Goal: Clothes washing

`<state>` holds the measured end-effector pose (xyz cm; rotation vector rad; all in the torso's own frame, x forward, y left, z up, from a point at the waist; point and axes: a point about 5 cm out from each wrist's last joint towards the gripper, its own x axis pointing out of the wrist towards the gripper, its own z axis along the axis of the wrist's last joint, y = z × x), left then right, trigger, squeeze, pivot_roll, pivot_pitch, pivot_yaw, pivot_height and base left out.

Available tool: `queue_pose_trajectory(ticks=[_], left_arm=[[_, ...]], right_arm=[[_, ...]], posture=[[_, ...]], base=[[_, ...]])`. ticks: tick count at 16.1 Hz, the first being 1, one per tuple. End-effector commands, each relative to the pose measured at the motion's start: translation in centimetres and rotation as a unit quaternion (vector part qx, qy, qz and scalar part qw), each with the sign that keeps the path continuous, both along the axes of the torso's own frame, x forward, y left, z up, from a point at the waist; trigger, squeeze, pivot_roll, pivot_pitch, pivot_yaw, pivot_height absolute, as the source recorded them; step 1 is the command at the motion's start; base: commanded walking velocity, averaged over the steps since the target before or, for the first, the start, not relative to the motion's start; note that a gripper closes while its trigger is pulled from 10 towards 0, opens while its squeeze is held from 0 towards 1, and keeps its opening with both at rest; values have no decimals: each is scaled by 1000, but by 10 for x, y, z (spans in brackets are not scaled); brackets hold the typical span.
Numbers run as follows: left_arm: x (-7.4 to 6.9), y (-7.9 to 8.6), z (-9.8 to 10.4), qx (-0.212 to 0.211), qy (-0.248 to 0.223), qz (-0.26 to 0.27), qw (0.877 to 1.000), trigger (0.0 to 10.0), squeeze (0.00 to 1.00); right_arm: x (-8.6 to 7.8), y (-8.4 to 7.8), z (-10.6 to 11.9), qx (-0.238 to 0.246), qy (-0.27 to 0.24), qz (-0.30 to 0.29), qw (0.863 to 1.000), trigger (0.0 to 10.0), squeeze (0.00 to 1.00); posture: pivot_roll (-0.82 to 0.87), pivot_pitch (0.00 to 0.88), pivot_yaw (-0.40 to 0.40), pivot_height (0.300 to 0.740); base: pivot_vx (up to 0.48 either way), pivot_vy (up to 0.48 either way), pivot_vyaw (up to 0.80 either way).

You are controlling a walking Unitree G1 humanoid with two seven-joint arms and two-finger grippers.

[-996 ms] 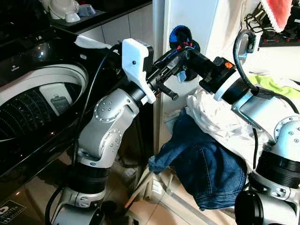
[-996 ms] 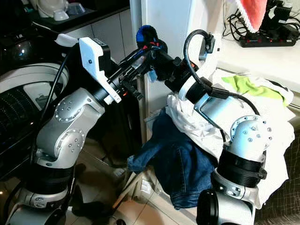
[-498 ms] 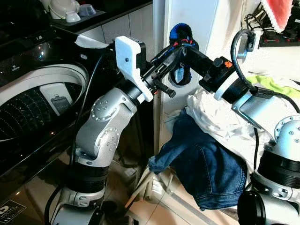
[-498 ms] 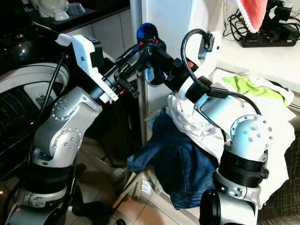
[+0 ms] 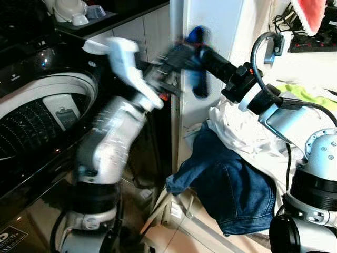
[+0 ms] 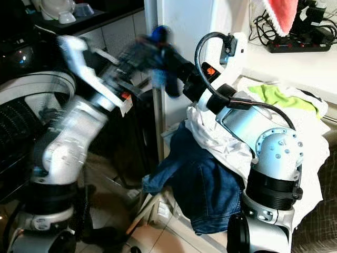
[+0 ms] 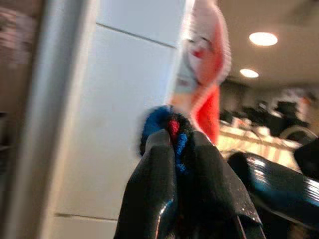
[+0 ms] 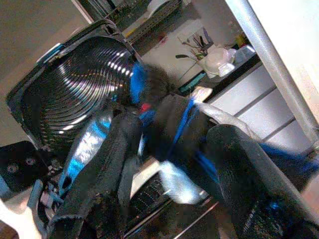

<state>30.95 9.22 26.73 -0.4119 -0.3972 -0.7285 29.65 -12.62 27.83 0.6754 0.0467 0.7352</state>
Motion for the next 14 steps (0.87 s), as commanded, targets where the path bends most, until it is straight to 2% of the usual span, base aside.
queue_pose_trajectory(ticks=[1, 4, 6, 9, 10, 11, 12, 13, 14], left_arm=[[1, 0, 4, -2, -4, 0, 1000, 0, 0], [0, -3, 3, 17, -6, -6, 1000, 0, 0], [-1, -4, 3, 13, -5, -8, 1000, 0, 0], [9, 6, 6, 32, -11, 54, 998, 0, 0], [17, 11, 6, 86, -22, 102, 991, 0, 0], [37, 34, 8, 195, -26, 240, 951, 0, 0], [47, 60, 9, 227, -5, 340, 912, 0, 0], [52, 80, 7, 241, 13, 389, 889, 0, 0], [55, 90, 5, 246, 25, 406, 880, 0, 0]], right_arm=[[1, -4, 1, -2, -4, -16, 1000, 10000, 0], [3, -6, 0, -3, -4, -28, 1000, 10000, 0], [3, -6, 0, -4, -4, -32, 999, 10000, 0], [4, -9, 2, -3, -10, -36, 999, 10000, 0], [2, -8, 2, -20, -18, -30, 999, 10000, 0], [-6, -1, -4, -118, -47, 2, 992, 10000, 0], [-15, 7, -11, -173, -56, 41, 982, 10000, 0], [-23, 14, -14, -185, -59, 72, 978, 10000, 0], [-26, 17, -15, -184, -60, 82, 978, 10000, 0]], posture=[[-14, 0, 77, 740], [-14, 0, 79, 740], [-12, 0, 79, 740], [-7, 0, 76, 740], [-3, 0, 76, 740], [-5, 0, 84, 740], [-9, 0, 91, 740], [-11, 0, 95, 740], [-12, 0, 97, 740]], base=[[0, 0, 0], [0, 0, 0], [0, 0, 0], [0, 0, 0], [0, 0, 0], [0, 0, 0], [0, 0, 0], [0, 0, 0], [0, 0, 0]])
